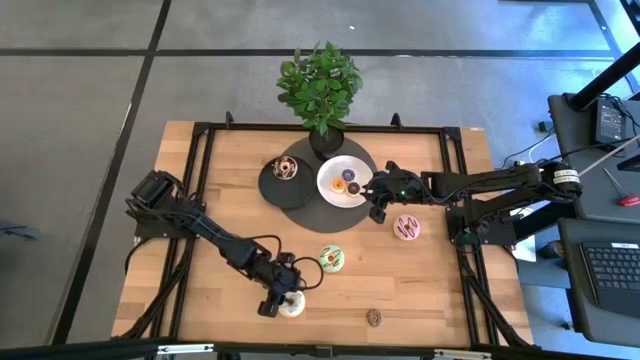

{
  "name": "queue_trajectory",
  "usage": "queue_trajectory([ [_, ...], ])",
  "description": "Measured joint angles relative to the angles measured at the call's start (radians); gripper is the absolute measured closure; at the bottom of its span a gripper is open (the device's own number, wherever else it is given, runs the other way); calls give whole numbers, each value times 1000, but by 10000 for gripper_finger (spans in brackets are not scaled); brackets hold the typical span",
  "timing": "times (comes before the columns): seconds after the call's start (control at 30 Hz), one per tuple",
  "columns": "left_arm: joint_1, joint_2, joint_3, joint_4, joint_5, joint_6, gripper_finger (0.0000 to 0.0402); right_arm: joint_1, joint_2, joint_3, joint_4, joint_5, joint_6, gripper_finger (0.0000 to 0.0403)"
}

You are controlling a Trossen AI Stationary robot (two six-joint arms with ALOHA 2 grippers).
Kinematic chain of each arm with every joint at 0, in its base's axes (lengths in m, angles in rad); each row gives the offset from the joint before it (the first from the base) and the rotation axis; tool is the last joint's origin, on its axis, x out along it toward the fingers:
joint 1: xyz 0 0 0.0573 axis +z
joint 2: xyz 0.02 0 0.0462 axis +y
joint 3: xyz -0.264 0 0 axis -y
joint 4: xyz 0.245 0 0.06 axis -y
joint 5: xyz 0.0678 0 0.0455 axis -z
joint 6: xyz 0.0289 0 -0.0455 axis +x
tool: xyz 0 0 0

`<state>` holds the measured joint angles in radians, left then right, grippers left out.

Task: Pick & Place donuts
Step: Put the big white donut on the green plate

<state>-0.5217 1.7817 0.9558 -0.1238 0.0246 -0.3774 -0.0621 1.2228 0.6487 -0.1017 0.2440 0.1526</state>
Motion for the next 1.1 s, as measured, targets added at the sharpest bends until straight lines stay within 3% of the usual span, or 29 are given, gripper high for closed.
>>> queue_trajectory([
  [0.2,0,0,0,0,-5,-8,217,0,0,0,0,0,-1,298],
  [0.33,0,0,0,-6,-30,-94,222,0,0,0,0,0,-1,298],
  [0.57,-2,0,0,-11,-33,-81,240,0,0,0,-1,0,-7,298],
  [1.1,-1,0,0,-13,13,-46,365,0,0,0,-1,0,-8,298],
])
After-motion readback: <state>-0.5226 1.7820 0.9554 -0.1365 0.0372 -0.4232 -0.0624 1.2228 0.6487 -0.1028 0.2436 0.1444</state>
